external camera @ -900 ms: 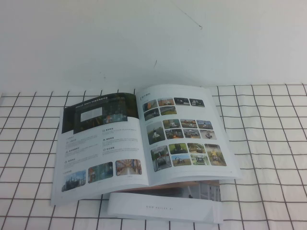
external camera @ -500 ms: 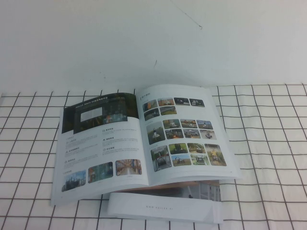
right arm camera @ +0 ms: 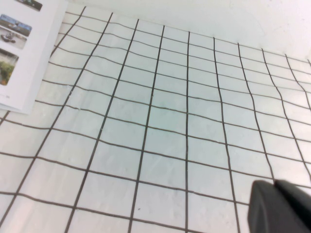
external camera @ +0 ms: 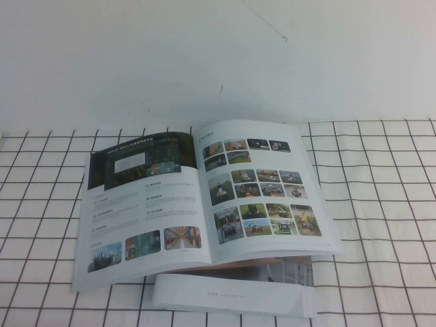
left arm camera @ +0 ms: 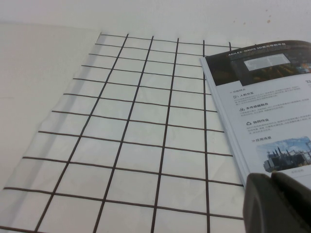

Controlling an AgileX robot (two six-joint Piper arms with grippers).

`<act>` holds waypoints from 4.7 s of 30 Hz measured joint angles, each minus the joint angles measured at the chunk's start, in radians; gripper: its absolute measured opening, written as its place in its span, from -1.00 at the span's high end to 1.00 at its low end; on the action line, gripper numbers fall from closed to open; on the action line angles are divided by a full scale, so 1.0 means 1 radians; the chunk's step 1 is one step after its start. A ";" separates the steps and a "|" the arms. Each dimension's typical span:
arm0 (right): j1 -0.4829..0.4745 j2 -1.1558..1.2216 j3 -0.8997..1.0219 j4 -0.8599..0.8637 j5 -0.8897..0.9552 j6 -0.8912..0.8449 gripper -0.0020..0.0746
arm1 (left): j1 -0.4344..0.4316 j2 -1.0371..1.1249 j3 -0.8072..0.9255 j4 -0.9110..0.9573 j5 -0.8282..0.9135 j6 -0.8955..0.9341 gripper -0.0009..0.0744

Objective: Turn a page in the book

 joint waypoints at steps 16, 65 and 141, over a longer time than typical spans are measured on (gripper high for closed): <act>0.000 0.000 0.000 0.000 0.000 0.000 0.95 | 0.000 0.000 0.000 0.000 0.000 0.000 0.98; 0.000 0.000 0.000 0.049 -0.559 -0.006 0.95 | 0.000 0.000 0.004 -0.138 -0.170 -0.052 0.98; 0.052 0.995 -0.895 0.650 0.369 -0.184 0.95 | -0.100 1.139 -0.990 -0.421 0.506 0.159 0.98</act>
